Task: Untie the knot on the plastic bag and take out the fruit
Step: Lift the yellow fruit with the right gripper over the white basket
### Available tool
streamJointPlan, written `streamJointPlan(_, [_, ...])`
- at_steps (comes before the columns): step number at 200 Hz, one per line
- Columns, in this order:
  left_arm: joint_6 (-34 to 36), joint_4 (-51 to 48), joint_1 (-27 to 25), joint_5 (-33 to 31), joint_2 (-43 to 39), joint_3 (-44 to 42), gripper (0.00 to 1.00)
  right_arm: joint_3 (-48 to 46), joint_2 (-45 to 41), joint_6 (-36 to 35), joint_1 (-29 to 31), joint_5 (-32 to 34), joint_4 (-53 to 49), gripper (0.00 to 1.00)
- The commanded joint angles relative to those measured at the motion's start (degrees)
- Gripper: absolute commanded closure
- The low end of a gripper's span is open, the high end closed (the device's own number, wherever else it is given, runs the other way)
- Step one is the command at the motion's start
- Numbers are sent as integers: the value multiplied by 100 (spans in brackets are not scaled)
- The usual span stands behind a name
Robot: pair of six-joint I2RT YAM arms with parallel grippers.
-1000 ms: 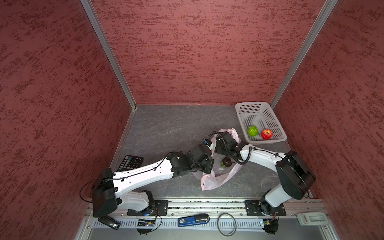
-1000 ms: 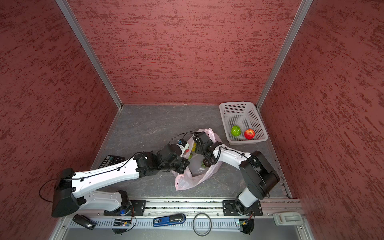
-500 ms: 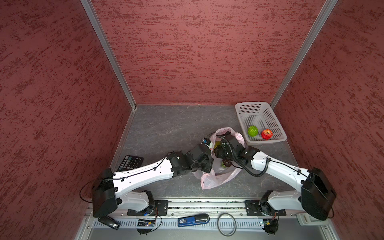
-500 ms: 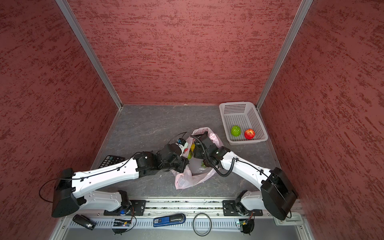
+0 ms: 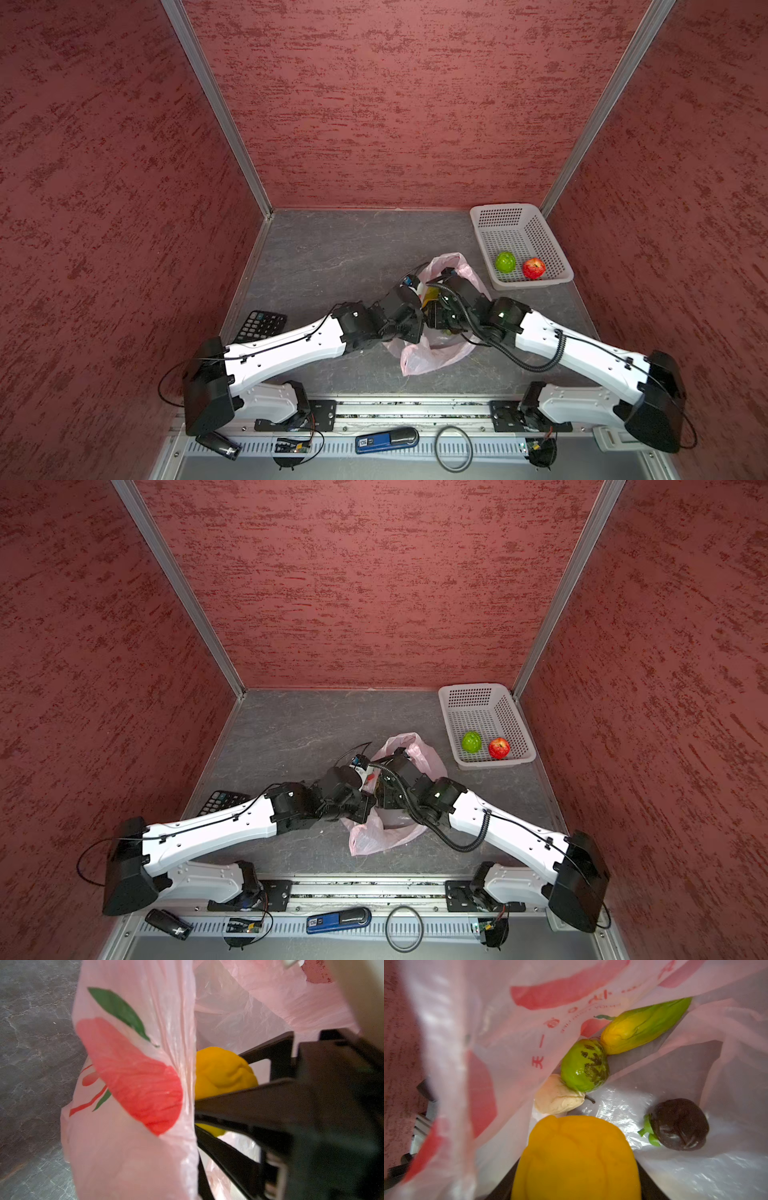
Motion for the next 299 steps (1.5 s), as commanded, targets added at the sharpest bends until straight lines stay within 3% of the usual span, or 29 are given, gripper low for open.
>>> streamJointPlan(1, [-4,-61,30,-113,-177,87,100,473,-210,97,102,70,-605,44])
streamJointPlan(90, [-4,-104,27,-122,-243,73,100,2292,-84,-188,96,315,-1380,44])
streamJointPlan(125, [-5,-114,15,-131,-265,52,100,2892,-17,-388,-236,358,-1443,44])
streamJointPlan(192, [-11,-131,6,-153,-230,97,100,3184,-26,-972,-1996,-15,-1355,44])
streamJointPlan(247, [-61,-140,-18,-215,-186,144,100,1998,-34,-1279,-3969,-646,-199,44])
streamJointPlan(299, [-116,-221,-39,-272,-147,210,100,1384,871,-1492,-5236,-912,1024,45])
